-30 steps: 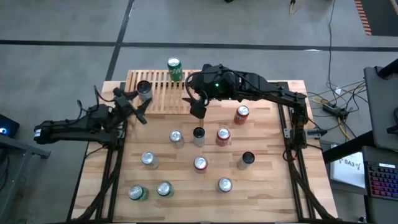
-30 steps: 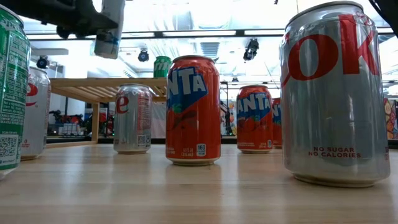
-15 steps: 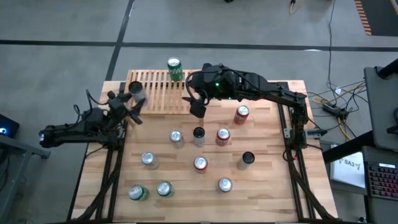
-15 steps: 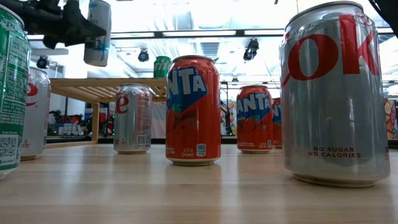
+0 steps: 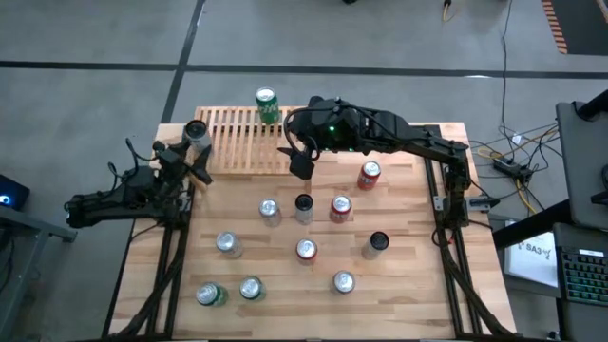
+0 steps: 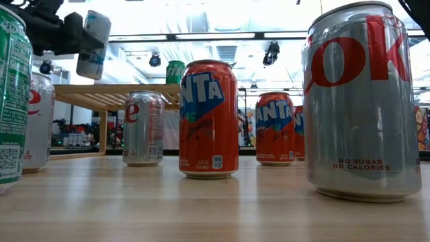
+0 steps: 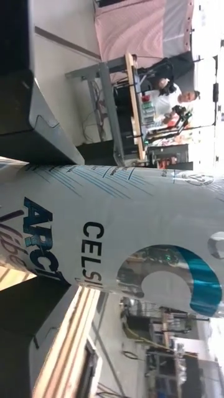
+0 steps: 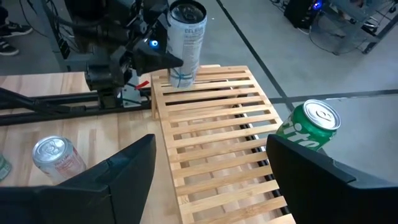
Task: Place canned beverage on shelf
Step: Put the bottom left white/blue soda can on the shelf
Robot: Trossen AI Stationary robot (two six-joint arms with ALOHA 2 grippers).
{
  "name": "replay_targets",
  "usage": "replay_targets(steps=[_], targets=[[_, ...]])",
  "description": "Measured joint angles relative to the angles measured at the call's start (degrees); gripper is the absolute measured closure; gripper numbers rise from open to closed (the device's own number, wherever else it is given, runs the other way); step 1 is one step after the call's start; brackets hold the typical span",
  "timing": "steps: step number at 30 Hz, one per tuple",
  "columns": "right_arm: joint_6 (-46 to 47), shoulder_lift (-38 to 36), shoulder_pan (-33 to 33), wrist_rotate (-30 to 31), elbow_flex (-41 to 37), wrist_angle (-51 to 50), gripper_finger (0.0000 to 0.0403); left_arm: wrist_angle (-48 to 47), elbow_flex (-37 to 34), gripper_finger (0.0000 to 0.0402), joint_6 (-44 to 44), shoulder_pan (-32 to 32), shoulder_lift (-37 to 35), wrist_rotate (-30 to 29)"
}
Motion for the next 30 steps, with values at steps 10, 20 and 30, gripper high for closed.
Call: replay_targets(steps=[10,20,30], targets=[[-0.5,0.0,0.0,0.0,0.0,0.0,0.011,-1.0,-0.5,0.0164,-4.1,0.0,-4.2,-6.2],[-0.9,0.0,0.0,0.0,0.0,0.1,0.011,-1.6,-3.0,0.0164,-9.5,0.0,-4.0,-5.7],[-1.1,0.0,0.0,0.0,0.0,0.1,0.011,-1.7,-2.8,0.0164,-6.8,0.0,-4.4,-6.3]])
